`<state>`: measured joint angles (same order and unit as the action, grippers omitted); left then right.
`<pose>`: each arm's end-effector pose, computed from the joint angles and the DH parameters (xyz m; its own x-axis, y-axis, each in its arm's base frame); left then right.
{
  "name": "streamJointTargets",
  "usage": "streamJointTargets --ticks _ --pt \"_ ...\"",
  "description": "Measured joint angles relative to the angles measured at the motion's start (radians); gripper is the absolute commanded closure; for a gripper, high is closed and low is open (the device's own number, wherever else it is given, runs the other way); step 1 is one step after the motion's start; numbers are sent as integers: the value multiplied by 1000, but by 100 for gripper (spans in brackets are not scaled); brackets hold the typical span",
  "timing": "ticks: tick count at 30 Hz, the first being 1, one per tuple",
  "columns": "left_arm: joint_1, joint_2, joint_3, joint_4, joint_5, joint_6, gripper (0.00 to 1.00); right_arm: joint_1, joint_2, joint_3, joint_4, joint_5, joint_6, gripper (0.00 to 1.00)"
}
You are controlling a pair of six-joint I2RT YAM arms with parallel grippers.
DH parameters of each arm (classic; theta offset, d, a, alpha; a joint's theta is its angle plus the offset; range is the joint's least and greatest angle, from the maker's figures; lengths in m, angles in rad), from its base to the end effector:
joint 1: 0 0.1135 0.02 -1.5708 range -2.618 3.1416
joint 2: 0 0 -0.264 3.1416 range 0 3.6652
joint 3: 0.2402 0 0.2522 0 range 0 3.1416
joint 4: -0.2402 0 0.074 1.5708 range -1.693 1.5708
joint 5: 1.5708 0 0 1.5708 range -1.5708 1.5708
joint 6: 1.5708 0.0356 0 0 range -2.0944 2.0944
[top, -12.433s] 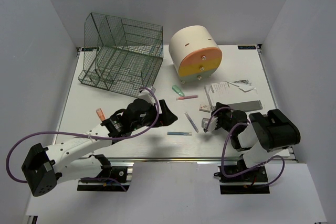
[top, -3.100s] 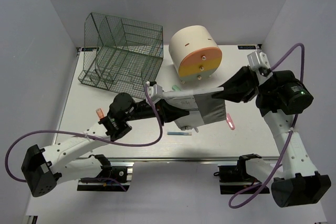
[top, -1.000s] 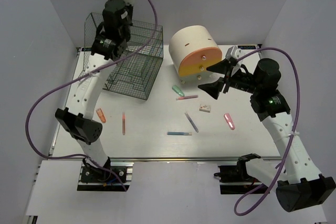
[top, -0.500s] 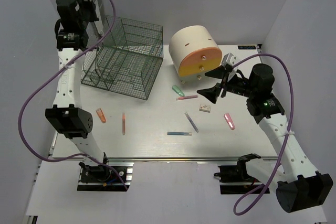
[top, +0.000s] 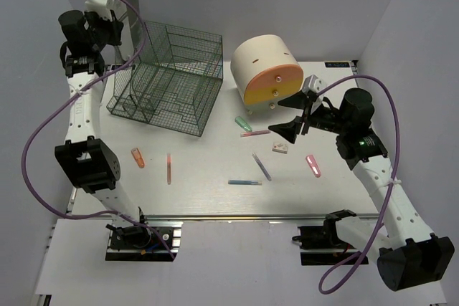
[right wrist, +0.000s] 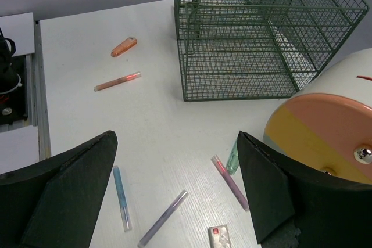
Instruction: Organize the desk
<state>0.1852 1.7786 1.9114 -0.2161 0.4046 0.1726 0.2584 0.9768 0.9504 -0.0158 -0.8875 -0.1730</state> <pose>0.4112 0.0628 0.4548 -0.0434 0.1525 -0.9874 0.2271 0.9639 0.1389 0.2009 0.0817 0.3817 0.1165 -0.0816 -0.9898 -0.9038 0.4044 -0.1398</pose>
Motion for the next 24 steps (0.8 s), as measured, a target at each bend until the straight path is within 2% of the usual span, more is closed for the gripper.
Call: streamJointTargets --ticks 12,16,20,24 --pt "39 -2 -189 135 164 -2 100 0 22 -8 18 -6 -11 11" --pt "38 -2 -204 156 209 -18 100 0 30 -13 19 -6 -18 11" --pt "38 -6 -227 216 227 -24 100 0 32 -13 18 -6 -19 11" --pt "38 -14 -322 281 218 -30 99 -1 32 -14 19 -6 -19 11"
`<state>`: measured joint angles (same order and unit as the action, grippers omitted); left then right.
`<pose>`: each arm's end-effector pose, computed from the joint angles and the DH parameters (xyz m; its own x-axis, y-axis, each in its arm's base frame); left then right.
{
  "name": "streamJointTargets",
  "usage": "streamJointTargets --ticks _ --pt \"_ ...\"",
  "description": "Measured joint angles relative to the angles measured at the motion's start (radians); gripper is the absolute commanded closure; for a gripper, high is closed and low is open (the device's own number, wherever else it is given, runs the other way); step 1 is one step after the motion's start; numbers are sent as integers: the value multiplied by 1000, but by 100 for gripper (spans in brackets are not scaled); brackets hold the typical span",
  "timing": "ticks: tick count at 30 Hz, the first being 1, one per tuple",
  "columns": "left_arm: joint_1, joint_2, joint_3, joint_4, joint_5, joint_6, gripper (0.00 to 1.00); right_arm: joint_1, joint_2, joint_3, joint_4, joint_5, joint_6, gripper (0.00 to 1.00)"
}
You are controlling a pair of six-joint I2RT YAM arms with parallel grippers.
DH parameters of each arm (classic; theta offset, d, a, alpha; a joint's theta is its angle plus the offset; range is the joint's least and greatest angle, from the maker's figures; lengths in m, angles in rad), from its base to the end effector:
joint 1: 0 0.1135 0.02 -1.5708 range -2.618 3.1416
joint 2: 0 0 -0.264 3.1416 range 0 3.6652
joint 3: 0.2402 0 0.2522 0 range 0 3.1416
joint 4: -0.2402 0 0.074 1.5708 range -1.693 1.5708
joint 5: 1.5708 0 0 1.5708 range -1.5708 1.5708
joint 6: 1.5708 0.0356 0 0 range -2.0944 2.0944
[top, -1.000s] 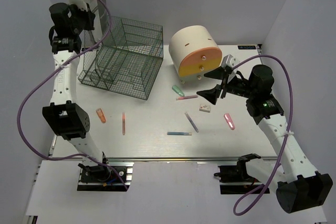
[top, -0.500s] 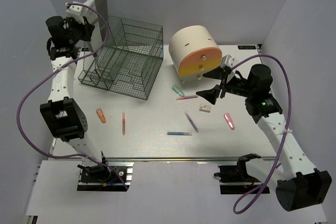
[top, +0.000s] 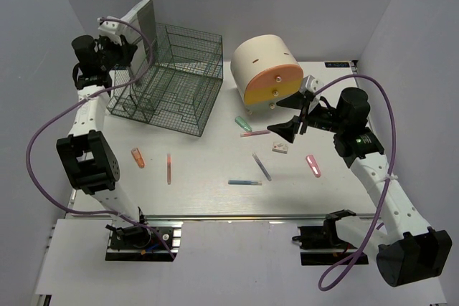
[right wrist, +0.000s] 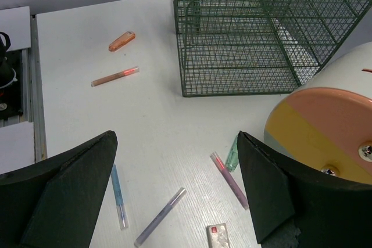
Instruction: Organize the desk
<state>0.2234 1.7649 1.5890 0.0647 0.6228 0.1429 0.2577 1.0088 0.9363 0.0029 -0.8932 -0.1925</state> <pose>0.4189 0.0739 0.3773 -0.0522 0.1068 -0.9929 0.3968 0.9146 0.0775 0.2096 0.0839 0.3723 0.1083 -0.0955 -0.9895 -0.9073 0.3972 -0.1377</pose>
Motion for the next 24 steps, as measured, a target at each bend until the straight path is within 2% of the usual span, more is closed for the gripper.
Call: streamJointTargets --ticks 5,11,17,24 --pt "0 0 -100 19 -21 -8 98 0 5 -2 1 0 0 11" --pt "-9 0 -126 79 -29 -29 94 0 20 -2 0 0 -3 11" --pt "-18 -1 -209 247 -58 -82 93 0 26 -3 0 0 -4 11" --pt "-23 -2 -303 353 -110 -105 93 0 28 -5 1 0 -9 11"
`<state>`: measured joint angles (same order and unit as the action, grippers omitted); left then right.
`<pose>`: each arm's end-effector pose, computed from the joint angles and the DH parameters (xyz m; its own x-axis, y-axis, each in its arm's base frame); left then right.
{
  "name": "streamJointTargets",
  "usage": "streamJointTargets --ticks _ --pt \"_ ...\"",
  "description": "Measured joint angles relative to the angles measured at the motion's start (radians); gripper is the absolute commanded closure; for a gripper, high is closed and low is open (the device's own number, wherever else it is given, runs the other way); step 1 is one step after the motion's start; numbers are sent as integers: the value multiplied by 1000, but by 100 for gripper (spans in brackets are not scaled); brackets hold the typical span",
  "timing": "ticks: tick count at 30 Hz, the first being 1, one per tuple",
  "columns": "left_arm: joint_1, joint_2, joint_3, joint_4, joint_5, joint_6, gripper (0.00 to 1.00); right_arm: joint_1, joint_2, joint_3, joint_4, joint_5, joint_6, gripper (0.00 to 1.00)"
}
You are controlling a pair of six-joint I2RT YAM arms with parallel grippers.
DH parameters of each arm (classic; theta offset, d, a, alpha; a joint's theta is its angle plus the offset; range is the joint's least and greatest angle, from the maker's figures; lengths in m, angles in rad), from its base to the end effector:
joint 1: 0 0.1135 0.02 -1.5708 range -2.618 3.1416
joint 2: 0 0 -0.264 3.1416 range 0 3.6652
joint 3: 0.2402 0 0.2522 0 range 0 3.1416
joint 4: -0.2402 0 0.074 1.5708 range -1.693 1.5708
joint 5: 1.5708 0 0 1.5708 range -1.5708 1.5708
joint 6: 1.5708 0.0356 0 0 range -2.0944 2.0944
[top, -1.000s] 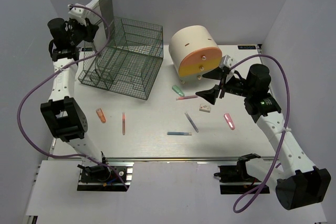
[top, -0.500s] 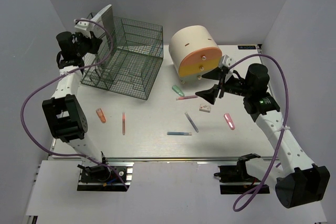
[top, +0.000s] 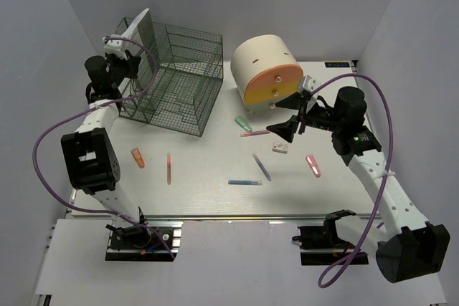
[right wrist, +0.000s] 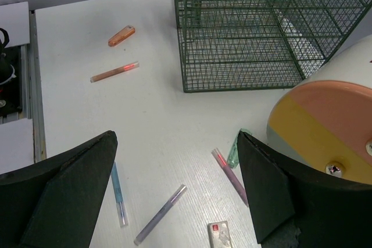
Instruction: Organize the desk
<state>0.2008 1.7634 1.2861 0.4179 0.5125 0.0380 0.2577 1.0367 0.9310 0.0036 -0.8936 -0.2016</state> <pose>0.4156 0.0668 0.3071 -0.0465 0.0243 -0.9986 0.3078 0.9514 0.0088 0.2166 0.0858 0.3647 0.0855 -0.1072 -0.9906 -0.9107 0.3949 -0.1214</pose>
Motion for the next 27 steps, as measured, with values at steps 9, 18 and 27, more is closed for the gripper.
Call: streamJointTargets --ticks 9,18,27 --pt "-1 -3 -53 115 -32 -14 91 0 11 -12 3 -1 -12 11" --pt "-2 -6 -85 180 -72 -21 90 0 15 -12 6 -6 -13 11" --pt "-2 -6 -100 189 -103 -36 89 1 18 -13 6 -11 -13 11"
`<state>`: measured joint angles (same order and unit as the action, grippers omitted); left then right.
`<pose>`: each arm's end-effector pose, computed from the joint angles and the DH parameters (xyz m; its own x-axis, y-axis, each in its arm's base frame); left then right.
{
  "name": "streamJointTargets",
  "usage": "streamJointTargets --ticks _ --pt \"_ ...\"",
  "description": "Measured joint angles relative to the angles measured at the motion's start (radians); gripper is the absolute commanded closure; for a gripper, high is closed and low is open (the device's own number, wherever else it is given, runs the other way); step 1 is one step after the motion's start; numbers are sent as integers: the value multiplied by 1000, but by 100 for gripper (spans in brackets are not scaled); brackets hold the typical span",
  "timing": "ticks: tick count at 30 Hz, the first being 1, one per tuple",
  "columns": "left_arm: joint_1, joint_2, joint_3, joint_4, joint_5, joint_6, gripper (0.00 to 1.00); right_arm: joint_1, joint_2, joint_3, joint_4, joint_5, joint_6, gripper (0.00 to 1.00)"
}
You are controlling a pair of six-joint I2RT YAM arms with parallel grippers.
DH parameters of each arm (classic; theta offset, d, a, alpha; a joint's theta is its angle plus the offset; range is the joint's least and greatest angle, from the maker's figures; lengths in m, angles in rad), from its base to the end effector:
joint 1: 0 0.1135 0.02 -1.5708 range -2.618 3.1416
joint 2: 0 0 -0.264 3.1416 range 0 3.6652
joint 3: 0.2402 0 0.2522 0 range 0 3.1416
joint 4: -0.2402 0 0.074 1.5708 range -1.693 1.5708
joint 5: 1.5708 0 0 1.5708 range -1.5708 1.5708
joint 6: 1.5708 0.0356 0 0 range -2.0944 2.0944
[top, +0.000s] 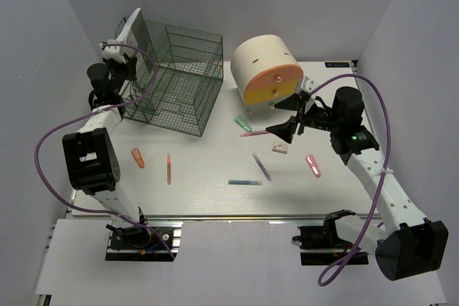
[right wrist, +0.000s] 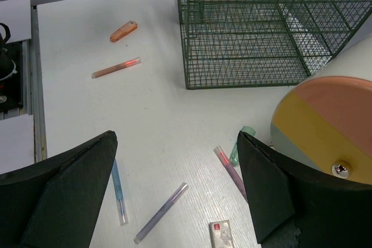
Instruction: Organize the desk
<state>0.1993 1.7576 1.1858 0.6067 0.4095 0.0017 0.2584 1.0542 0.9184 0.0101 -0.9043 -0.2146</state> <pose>0.4087 0.0681 0.2945 0.0346 0.0086 -0.9994 0.2084 0.9779 0.0156 0.2207 0.0873 0.3573 0.0758 -0.1161 -0.9903 -0.9168 0.3825 -0.1150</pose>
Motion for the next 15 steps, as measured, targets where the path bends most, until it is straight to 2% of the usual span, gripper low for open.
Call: streamJointTargets --ticks 9,11,13,14,15 --pt "0 0 0 0 -3 -19 86 0 2 0 0 -2 0 11" --pt "0 0 0 0 -3 -22 69 0 2 0 0 -5 0 11" --pt "2 0 0 13 -10 -20 35 0 2 0 0 -7 -1 11" --pt "5 0 3 28 -11 -24 26 0 2 0 0 -8 -1 11" --pt "4 -4 6 39 -10 -31 25 0 2 0 0 -8 -2 11"
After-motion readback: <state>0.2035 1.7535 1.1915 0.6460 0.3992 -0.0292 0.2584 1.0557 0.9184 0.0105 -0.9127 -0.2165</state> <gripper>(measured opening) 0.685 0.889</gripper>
